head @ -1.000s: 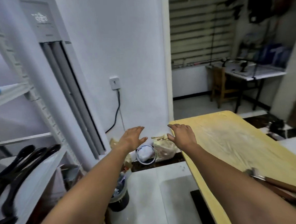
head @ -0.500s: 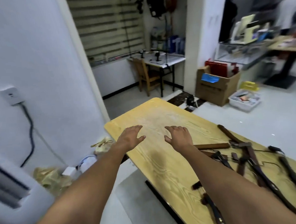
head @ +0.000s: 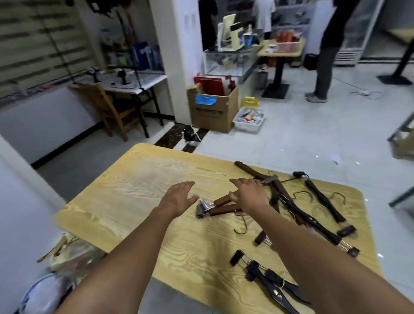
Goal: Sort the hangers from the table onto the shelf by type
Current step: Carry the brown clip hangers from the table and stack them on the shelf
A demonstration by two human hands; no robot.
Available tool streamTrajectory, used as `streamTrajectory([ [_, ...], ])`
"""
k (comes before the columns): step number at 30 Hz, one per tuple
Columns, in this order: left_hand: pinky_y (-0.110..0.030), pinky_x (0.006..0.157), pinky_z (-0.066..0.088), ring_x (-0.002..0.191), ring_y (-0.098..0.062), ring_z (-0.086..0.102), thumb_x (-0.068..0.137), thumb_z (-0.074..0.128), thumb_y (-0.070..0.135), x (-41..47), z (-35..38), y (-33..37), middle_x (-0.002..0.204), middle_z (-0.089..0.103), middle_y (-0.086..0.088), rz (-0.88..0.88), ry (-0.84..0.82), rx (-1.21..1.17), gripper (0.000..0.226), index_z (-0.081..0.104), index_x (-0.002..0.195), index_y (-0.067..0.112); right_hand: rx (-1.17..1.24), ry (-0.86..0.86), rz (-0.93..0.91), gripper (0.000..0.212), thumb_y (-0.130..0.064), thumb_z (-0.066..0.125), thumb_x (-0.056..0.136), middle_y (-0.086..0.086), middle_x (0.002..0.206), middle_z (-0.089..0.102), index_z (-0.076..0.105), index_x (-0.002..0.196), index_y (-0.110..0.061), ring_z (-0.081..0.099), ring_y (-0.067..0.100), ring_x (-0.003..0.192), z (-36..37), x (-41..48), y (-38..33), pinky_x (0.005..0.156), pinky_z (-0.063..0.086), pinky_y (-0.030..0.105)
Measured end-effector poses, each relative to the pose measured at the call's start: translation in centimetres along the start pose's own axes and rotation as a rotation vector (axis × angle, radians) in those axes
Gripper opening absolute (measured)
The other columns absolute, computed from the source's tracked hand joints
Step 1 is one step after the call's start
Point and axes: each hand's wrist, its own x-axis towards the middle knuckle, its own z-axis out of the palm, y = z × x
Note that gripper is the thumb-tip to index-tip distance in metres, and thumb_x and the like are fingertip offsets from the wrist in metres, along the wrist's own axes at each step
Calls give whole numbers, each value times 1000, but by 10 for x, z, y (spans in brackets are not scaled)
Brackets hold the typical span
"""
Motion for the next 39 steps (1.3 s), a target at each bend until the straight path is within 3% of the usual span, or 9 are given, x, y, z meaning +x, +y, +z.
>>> streamTrajectory([
  [5, -34, 116, 25, 141, -21, 29, 97, 46, 40, 29, 10, 16, 153, 31, -3, 81, -47, -15, 58, 28, 147, 17, 33, 15, 108, 49, -34, 43, 98, 6, 146, 43, 34, 145, -25, 35, 26, 137, 3, -2, 23, 115, 21, 39],
  [14, -34, 116, 22, 141, -21, 27, 96, 46, 41, 67, 33, 40, 153, 32, -1, 196, -104, -30, 57, 29, 147, 21, 3, -12, 251, 53, -39, 42, 97, 5, 147, 41, 33, 146, -22, 37, 25, 135, 19, -7, 56, 114, 24, 39],
  [23, -36, 114, 25, 139, -23, 31, 96, 48, 38, 91, 66, 61, 150, 36, -4, 238, -185, -53, 56, 31, 146, 19, 46, -95, 373, 53, -38, 42, 98, 6, 145, 43, 28, 147, -26, 38, 26, 133, 54, -22, 88, 113, 26, 40],
  [29, -36, 107, 36, 128, -22, 43, 93, 50, 43, 117, 89, 71, 140, 48, -3, 250, -241, -85, 55, 37, 142, 21, 54, -146, 419, 49, -36, 41, 98, 7, 146, 42, 35, 144, -21, 38, 27, 133, 74, -12, 111, 111, 26, 39],
  [39, -40, 111, 33, 132, -24, 38, 95, 48, 39, 171, 118, 93, 145, 43, -3, 228, -265, -85, 53, 35, 144, 20, 20, -161, 509, 44, -31, 45, 97, 8, 134, 49, 40, 138, -16, 44, 28, 125, 93, 11, 171, 107, 30, 38],
])
